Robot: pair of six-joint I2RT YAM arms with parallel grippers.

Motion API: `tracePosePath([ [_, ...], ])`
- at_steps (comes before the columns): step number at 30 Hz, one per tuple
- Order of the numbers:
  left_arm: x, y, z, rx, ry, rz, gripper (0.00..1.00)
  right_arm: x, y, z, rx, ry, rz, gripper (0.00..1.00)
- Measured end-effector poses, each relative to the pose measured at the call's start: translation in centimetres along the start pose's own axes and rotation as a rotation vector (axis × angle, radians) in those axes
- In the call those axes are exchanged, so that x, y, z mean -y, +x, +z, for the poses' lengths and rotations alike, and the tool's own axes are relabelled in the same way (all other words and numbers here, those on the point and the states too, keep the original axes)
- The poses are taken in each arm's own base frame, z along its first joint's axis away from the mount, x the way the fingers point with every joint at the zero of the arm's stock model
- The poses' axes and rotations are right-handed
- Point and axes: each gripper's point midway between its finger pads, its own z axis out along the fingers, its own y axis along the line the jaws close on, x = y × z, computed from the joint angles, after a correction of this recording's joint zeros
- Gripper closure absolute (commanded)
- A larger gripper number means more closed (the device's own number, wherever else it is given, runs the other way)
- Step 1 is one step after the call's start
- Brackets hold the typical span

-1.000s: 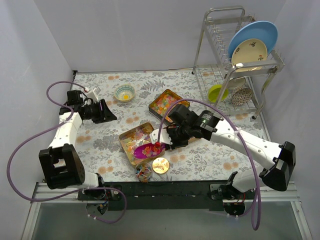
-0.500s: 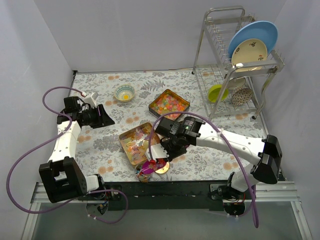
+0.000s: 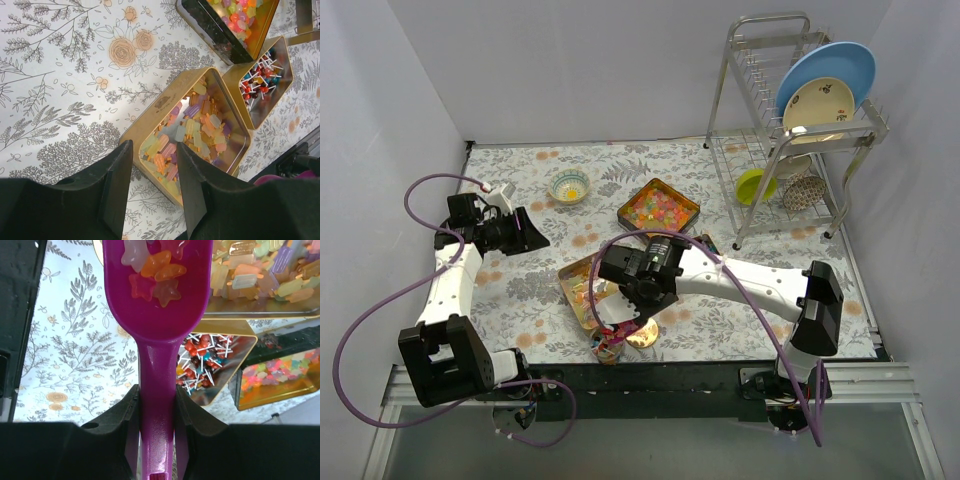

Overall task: Pack the candies
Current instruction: Place the fake candies in the packing bottle.

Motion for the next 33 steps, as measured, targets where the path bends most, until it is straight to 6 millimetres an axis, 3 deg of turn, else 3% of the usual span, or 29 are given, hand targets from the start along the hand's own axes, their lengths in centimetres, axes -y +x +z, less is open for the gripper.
tracePosePath([
  [10,0.1,0.2,0.2,0.001,0.013,0.002,0.6,-0.2,-0.2,-0.9,-0.113,0.062,-0.089,0.99],
  [33,0.9,0.1,0.6,-0.004,0.083,-0.006,0.59,1.6,1.4,-2.2,-0.249,0.173,-0.144,0.99],
])
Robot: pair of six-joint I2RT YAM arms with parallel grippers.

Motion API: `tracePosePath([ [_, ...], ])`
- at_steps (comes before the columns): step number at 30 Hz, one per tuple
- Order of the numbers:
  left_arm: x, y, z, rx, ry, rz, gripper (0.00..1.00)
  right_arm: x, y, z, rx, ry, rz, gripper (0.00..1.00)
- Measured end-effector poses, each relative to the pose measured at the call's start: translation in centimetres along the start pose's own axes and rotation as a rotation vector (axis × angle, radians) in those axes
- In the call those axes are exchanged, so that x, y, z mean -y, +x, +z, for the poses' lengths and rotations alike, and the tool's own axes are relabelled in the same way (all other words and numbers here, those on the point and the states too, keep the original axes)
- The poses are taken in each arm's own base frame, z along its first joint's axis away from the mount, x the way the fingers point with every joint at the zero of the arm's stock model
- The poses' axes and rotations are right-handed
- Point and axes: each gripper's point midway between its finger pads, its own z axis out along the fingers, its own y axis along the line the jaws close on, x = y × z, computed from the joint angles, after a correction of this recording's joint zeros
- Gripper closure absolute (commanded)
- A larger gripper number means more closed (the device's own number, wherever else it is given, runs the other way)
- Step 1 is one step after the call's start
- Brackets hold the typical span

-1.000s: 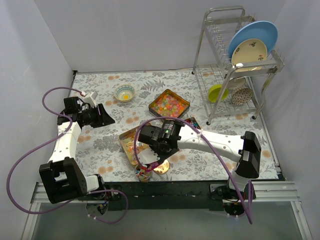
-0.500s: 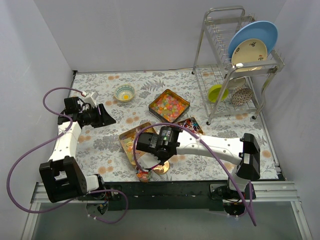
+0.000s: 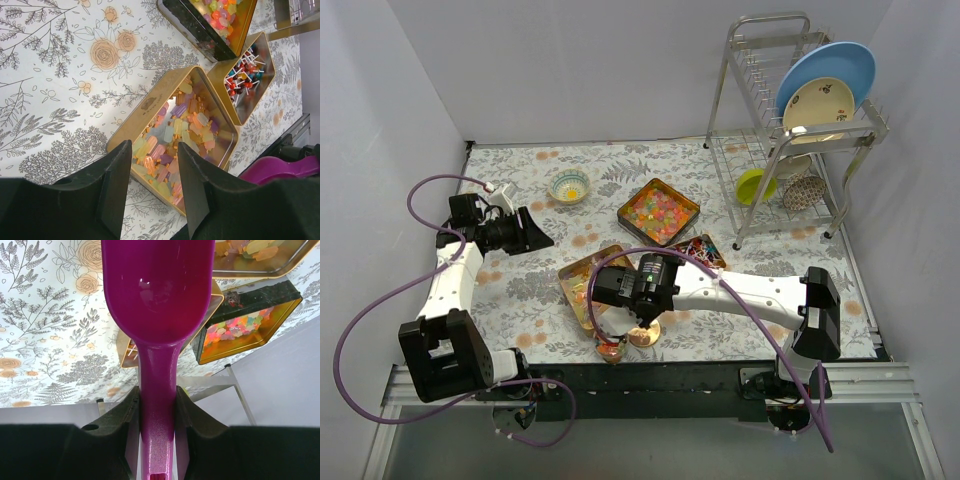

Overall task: Pack the candies
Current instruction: Place the fake candies in the packing bottle, then scoop the fake candies from the storage box.

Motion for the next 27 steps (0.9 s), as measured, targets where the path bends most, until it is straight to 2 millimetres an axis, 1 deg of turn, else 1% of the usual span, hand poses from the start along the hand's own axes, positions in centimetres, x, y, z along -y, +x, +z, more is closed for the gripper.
tracePosePath([
  [4,0.2,0.1,0.0,-0.002,0.015,-0.003,0.59,0.4,0.4,-0.1,-0.001,0.006,0.012,0.99],
  [6,0.4,0.2,0.1,-0.004,0.031,-0.005,0.6,1.1,1.2,-0.2,0.0,0.013,0.045,0.99],
  [9,0.7,0.8,0.3,-0.017,0.058,-0.018,0.69,2.3,3.9,0.2,-0.016,0.014,0.128,0.99],
  [10,0.8,1.0,0.3,-0.021,0.068,-0.023,0.76,2.6,5.1,0.4,-0.029,0.012,0.158,0.99],
  [13,1.2,1.4,0.5,-0.035,0.102,-0.038,0.87,3.1,9.3,1.5,-0.083,-0.001,0.248,0.99],
  [14,1.3,1.5,0.5,-0.037,0.11,-0.038,0.93,3.3,10.9,1.9,-0.105,0.001,0.273,0.99],
  [15,1.6,1.5,0.6,-0.042,0.126,-0.032,0.96,3.2,12.5,2.3,-0.126,0.001,0.295,0.99],
  [17,2.1,1.8,0.8,-0.053,0.143,-0.023,0.98,2.8,15.2,3.0,-0.169,-0.005,0.325,0.99],
  [19,2.8,2.2,1.2,-0.076,0.168,-0.002,0.98,1.9,17.7,3.6,-0.209,-0.024,0.349,0.99],
  [21,3.8,2.8,1.7,-0.102,0.192,0.02,0.98,1.0,19.7,4.0,-0.241,-0.039,0.367,0.99],
  [24,4.9,3.5,2.4,-0.136,0.22,0.041,0.97,0.4,21.2,4.2,-0.271,-0.036,0.369,0.99],
  [27,5.1,3.5,2.8,-0.141,0.229,0.045,0.97,-0.6,21.7,4.7,-0.299,-0.027,0.341,0.99],
])
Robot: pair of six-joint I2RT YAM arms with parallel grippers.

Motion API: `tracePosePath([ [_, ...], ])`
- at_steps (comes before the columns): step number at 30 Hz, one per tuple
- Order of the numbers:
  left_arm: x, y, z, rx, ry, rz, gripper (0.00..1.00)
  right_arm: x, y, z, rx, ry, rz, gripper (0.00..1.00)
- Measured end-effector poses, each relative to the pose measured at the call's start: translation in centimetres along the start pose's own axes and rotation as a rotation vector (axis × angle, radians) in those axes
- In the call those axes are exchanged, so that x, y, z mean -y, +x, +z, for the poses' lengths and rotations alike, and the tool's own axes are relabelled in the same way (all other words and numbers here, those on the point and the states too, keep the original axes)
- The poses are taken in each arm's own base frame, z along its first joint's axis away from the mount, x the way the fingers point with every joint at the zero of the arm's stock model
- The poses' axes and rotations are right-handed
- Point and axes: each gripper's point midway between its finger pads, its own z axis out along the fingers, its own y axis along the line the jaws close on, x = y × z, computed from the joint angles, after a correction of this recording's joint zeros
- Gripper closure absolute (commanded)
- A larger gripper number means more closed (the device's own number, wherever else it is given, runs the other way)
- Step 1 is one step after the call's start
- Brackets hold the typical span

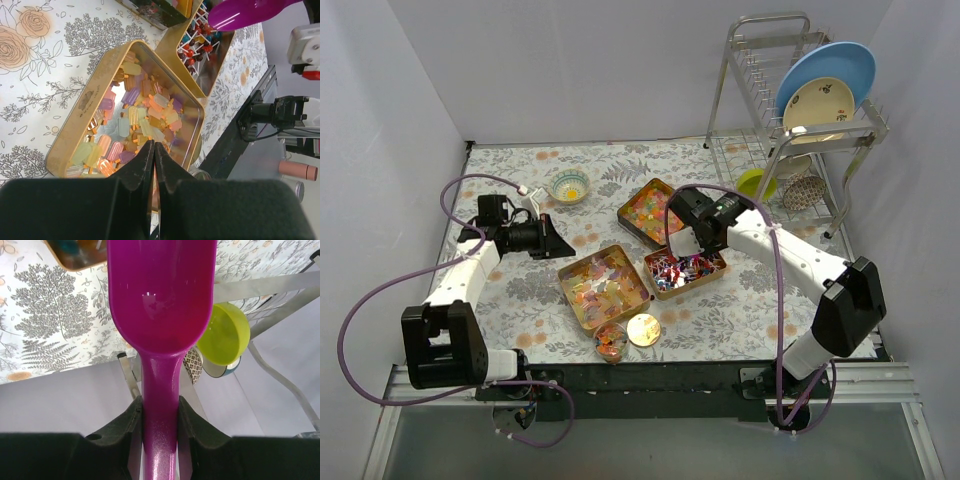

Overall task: Pack the candies
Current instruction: Scoop the fake candies from the storage box.

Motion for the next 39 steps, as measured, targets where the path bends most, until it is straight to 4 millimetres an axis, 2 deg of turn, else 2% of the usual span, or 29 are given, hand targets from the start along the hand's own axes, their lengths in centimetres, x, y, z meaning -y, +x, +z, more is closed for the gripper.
tracePosePath([
  [6,0.0,-0.2,0.2,0.004,0.002,0.003,0.98,-0.9,0.2,1.4,-0.05,-0.006,-0.047,0.99],
  [13,-0.1,1.7,0.9,-0.034,0.01,-0.026,0.98,-0.2,-0.5,3.3,-0.113,-0.036,-0.083,0.99],
  [17,0.0,1.8,0.8,-0.033,0.012,-0.026,0.98,0.2,-0.9,4.0,-0.138,-0.032,-0.098,0.99],
  [20,0.0,1.8,0.8,-0.031,0.012,-0.025,0.98,0.6,-2.0,3.9,-0.131,-0.023,-0.12,0.99],
  [25,0.0,1.8,0.8,-0.032,0.012,-0.025,0.98,0.6,-5.3,3.4,-0.087,-0.008,-0.192,0.99],
  [28,0.0,1.8,0.8,-0.033,0.014,-0.026,0.98,0.6,-6.4,2.8,-0.076,0.006,-0.221,0.99],
  [39,0.1,1.5,1.0,-0.025,0.028,-0.024,0.97,0.4,-4.7,3.5,-0.099,-0.022,-0.196,0.99],
])
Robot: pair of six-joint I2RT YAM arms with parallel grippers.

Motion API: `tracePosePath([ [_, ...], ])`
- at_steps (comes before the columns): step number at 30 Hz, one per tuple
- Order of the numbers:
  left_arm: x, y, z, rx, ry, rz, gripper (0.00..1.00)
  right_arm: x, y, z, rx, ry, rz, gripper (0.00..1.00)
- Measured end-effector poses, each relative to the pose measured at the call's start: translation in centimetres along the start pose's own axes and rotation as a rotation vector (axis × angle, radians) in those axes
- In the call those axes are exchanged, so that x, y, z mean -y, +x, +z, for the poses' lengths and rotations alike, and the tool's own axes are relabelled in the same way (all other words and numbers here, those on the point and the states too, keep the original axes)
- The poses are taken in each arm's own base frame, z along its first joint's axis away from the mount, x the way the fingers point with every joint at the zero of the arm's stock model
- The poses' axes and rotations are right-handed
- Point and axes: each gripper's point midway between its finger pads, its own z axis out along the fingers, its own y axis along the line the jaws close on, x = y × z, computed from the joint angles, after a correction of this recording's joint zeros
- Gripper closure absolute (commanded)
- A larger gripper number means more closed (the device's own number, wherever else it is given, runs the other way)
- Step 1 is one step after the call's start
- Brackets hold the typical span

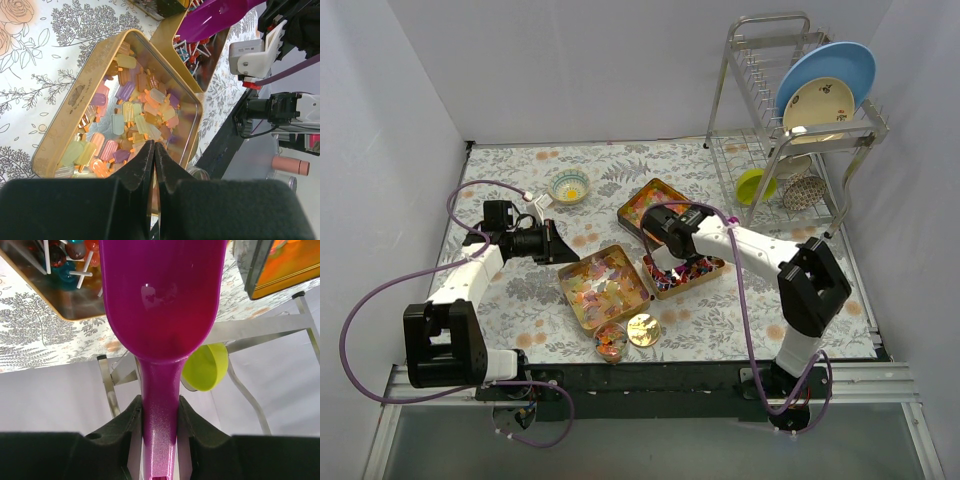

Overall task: Pack the candies
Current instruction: Scoop the fake candies from the storage box.

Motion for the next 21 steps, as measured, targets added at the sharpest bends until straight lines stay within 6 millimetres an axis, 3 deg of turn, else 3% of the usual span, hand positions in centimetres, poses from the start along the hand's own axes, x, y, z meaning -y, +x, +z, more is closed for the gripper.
tracePosePath([
  [7,-0.1,0.2,0.1,-0.002,-0.001,-0.011,0.97,-2.1,-0.9,0.9,-0.008,-0.032,-0.047,0.99],
  [16,-0.2,0.4,0.1,-0.005,-0.002,-0.017,0.97,0.4,-4.9,1.4,0.054,-0.08,-0.063,0.99],
  [21,-0.2,0.5,0.1,-0.008,-0.002,-0.021,0.97,-0.2,-5.7,1.5,0.098,-0.134,-0.026,0.99],
])
